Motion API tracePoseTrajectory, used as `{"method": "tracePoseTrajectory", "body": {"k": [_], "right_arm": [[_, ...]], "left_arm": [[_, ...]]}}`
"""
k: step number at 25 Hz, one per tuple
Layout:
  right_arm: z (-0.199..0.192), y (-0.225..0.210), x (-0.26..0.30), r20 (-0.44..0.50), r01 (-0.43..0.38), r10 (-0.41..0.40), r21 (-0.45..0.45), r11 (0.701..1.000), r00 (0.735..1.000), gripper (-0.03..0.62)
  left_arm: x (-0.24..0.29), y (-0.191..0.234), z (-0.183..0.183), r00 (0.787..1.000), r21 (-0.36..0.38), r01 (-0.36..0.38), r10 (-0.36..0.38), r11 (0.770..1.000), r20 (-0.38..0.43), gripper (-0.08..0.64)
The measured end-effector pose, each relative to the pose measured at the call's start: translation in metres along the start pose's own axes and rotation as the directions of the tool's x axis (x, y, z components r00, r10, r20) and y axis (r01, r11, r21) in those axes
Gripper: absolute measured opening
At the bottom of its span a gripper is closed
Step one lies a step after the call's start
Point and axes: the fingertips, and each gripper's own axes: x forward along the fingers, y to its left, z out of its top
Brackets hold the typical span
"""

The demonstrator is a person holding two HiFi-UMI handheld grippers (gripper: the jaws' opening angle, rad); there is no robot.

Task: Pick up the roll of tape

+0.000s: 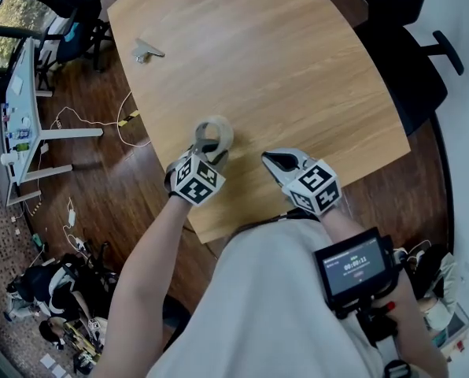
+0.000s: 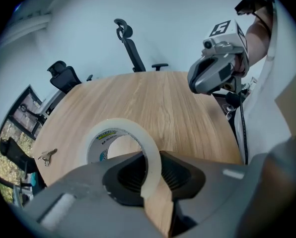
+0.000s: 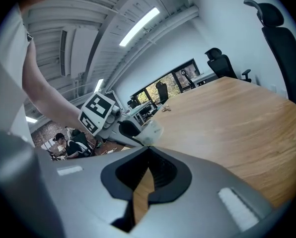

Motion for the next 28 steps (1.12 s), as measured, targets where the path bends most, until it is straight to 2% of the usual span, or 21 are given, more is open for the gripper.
{"method": "tracePoseTrajectory", "body": {"k": [5, 8, 13, 16, 25, 28], "right_arm": [[0.013, -0.009, -0.004, -0.006, 0.004, -0.004, -0.043, 0.999, 1.0, 0.005], [0.023, -0.017, -0.008, -0.006, 0.023, -0.023, -0.066, 0.998, 1.0, 0.005], [0.043, -0.017, -0.001, 0.011, 0.026, -0.025, -0.111, 0.994, 1.0, 0.005], [0.053, -0.009, 0.0, 0.009, 0.009, -0.008, -0.145, 0.989, 1.0, 0.005], [0.079, 0.025, -0.008, 0.048, -0.018, 0.029, -0.217, 0.976, 0.998, 0.005], [0.086, 0.038, -0.015, 0.058, -0.034, 0.049, -0.24, 0.97, 0.997, 0.005]], "left_arm": [[-0.018, -0.001, 0.005, 0.994, -0.083, -0.034, 0.042, 0.996, 0.102, 0.094], [-0.038, 0.0, 0.015, 0.979, -0.153, -0.057, 0.086, 0.987, 0.187, 0.094], [-0.076, 0.003, 0.02, 0.941, -0.208, -0.109, 0.169, 0.972, 0.295, 0.095], [-0.09, 0.002, 0.025, 0.913, -0.261, -0.111, 0.202, 0.959, 0.354, 0.095], [-0.138, 0.0, 0.023, 0.816, -0.432, -0.103, 0.324, 0.896, 0.478, 0.094], [-0.15, -0.005, 0.022, 0.788, -0.466, -0.089, 0.349, 0.88, 0.508, 0.095]]}}
